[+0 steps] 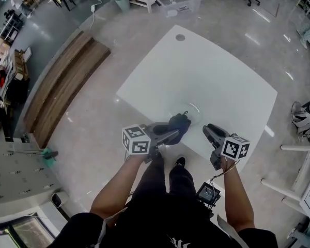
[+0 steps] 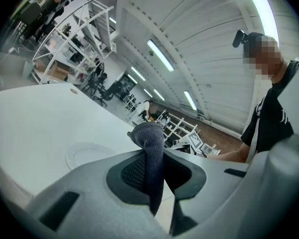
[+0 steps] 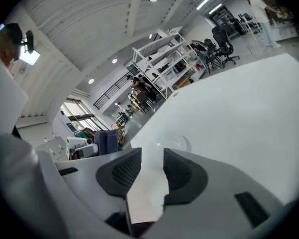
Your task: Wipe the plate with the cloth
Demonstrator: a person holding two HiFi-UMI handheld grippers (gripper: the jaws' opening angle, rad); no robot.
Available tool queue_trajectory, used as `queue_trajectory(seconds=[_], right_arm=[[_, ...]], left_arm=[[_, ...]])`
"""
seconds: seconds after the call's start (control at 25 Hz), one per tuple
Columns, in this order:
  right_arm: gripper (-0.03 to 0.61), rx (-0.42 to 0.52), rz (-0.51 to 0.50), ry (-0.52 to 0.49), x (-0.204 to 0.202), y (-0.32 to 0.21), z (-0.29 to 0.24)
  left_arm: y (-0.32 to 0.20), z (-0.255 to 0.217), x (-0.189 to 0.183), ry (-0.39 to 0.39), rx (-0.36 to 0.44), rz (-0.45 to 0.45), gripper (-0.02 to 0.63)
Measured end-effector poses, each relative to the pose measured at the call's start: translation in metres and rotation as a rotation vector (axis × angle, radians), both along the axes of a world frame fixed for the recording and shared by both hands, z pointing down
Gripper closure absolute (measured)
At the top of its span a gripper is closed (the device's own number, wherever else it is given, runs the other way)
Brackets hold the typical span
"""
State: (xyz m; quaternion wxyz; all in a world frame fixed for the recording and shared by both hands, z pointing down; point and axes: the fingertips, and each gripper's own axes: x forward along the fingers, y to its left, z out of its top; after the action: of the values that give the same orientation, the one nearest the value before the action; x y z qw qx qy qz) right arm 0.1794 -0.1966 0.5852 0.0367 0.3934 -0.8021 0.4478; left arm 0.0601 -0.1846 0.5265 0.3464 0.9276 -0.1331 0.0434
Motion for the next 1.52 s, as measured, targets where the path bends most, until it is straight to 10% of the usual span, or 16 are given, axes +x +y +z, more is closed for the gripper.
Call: queue_trajectory(seconds=[0.72, 1.52], right_arm=[[0.481, -0.369, 0.024, 0.03, -0.016, -0.061, 0.099], [0.543, -0.399, 0.052, -0.001, -0.003, -0.059, 0.106]], left_arm=[[-0.079, 0.096, 0.065, -0.16, -0.293, 0.074, 0.563], [-0.108, 0.148, 0.039, -0.558, -0.364, 0.054, 0.563]])
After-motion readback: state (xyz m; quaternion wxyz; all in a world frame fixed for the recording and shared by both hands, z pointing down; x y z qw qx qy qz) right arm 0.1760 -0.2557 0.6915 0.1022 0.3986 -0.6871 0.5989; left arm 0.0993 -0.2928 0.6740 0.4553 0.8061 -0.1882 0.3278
